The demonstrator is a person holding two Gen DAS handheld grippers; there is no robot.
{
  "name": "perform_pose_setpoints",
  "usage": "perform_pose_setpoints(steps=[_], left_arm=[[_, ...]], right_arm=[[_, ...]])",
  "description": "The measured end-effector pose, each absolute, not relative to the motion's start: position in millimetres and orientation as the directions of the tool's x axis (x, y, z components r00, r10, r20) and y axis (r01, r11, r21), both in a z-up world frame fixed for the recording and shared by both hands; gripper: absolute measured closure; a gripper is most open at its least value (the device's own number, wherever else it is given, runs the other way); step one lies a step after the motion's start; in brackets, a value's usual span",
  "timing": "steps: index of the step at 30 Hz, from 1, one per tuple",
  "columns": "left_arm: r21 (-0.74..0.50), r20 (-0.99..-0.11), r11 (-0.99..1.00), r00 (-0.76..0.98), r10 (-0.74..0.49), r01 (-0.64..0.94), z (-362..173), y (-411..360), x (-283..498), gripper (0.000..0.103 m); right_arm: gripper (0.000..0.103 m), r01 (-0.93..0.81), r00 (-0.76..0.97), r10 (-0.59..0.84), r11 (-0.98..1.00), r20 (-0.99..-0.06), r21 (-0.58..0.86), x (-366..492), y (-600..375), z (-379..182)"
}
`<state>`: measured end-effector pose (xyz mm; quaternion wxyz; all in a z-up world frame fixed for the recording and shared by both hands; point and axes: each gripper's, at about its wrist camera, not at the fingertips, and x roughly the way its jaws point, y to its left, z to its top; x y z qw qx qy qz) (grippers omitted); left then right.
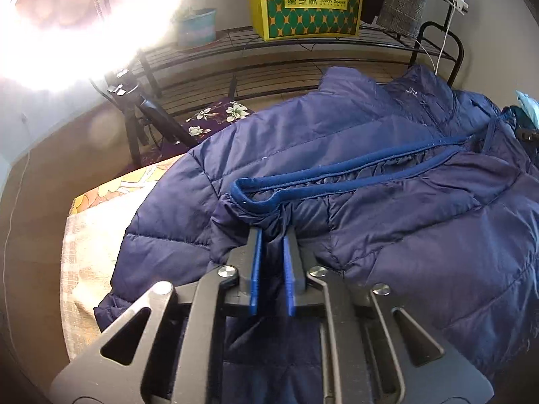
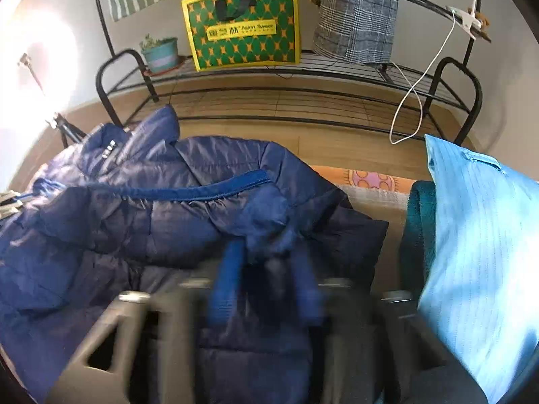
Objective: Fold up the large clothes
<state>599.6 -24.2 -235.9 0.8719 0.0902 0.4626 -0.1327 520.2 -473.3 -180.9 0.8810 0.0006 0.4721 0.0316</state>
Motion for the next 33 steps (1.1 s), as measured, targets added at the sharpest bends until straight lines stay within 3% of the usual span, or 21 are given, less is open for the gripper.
perform_pose_setpoints(steps=[1,9,13,21,24,28,29,31,33], left_arm=[[0.022,-0.827,0.952,0.541,-0.154,0.305,-234.0,-20.8,599.9,0.097],[-0.053,-0.751,0.979,0.638,-0.169,0.197,-192.8,14.5,611.9,0.099],[0.004,-0.729,0.984,0.674,-0.119,0.177,-183.7,4.4,633.3,0.099],[0.179,-0.745,0.975,0.665,0.049,0.128,-226.7,-17.7,667.4,0.099],[0.21,-0.75,0.971,0.656,0.086,0.112,-248.9,-22.6,672.8,0.088],[0.233,-0.728,0.972,0.671,0.144,0.044,-245.9,-19.3,674.8,0.042],[0.228,-0.724,0.973,0.674,0.147,0.032,-242.2,-15.0,674.0,0.041],[0.2,-0.724,0.98,0.677,0.134,0.019,-230.6,-6.6,670.5,0.041],[0.202,-0.707,0.979,0.692,0.147,-0.001,-216.3,-0.7,661.2,0.041]], right_arm=[[0.097,-0.06,0.561,0.047,0.998,-0.827,0.016,518.8,-471.3,-179.7],[0.1,0.004,0.667,-0.051,0.998,-0.743,-0.065,518.9,-474.8,-138.3],[0.101,0.041,0.703,-0.13,0.989,-0.699,-0.143,542.3,-465.6,-128.5],[0.101,0.081,0.651,-0.228,0.969,-0.724,-0.232,586.7,-454.5,-167.7],[0.101,0.071,0.616,-0.25,0.962,-0.747,-0.263,590.7,-453.8,-188.8],[0.098,0.079,0.56,-0.27,0.959,-0.784,-0.274,596.5,-458.3,-201.3],[0.095,0.087,0.554,-0.284,0.955,-0.783,-0.285,597.0,-458.5,-200.1],[0.078,0.109,0.55,-0.312,0.947,-0.775,-0.303,594.7,-459.2,-192.4],[0.074,0.114,0.554,-0.293,0.954,-0.779,-0.278,588.7,-460.4,-183.4]])
